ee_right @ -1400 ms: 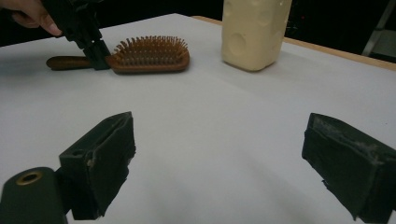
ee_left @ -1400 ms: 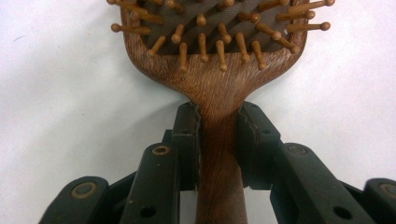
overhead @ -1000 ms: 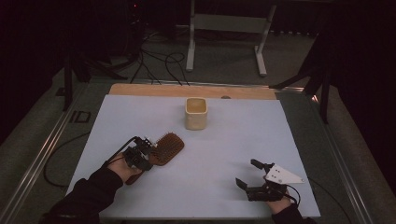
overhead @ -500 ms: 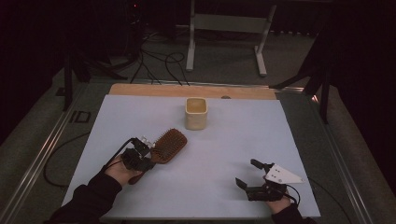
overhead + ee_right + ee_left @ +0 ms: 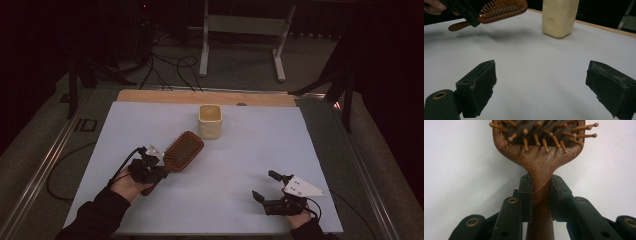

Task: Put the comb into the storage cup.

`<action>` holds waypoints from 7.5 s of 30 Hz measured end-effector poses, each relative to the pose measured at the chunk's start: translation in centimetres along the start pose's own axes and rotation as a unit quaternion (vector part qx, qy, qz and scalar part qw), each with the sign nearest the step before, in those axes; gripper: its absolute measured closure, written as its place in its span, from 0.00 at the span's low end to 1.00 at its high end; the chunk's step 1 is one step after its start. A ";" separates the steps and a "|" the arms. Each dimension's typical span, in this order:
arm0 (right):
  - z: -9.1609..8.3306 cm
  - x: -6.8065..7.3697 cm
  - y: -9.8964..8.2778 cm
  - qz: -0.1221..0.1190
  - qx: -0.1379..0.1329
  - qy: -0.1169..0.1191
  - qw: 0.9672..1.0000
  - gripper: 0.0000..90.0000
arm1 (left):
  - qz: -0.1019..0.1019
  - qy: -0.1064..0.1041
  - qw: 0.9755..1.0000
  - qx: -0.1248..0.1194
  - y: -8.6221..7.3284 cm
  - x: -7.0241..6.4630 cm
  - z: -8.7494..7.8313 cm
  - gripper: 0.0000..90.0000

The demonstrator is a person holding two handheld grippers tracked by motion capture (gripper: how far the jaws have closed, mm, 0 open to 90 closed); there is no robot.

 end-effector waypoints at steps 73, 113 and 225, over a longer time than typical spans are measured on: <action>3.1 3.1 15.3 0.054 -0.020 0.022 0.998 0.10 | 0.038 -0.007 0.981 -0.191 1.2 -4.0 -0.4 0.82; 14.2 2.8 13.8 0.354 0.004 0.105 0.929 0.14 | 0.037 -0.031 0.976 -0.214 1.3 -4.1 -0.5 0.82; 9.6 -0.5 23.7 0.179 -0.068 0.050 0.980 0.57 | 0.040 -0.124 0.972 -0.197 -3.7 -3.4 -1.2 0.00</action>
Point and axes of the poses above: each handheld gripper's, and its own axes: z roughly forward along the jaws, y roughly out of its top, x roughly to its left, the point moved 5 cm from there along z, roughly forward along the jaws, and after that the axes turned 2 degrees about y, right-handed, at the moved point
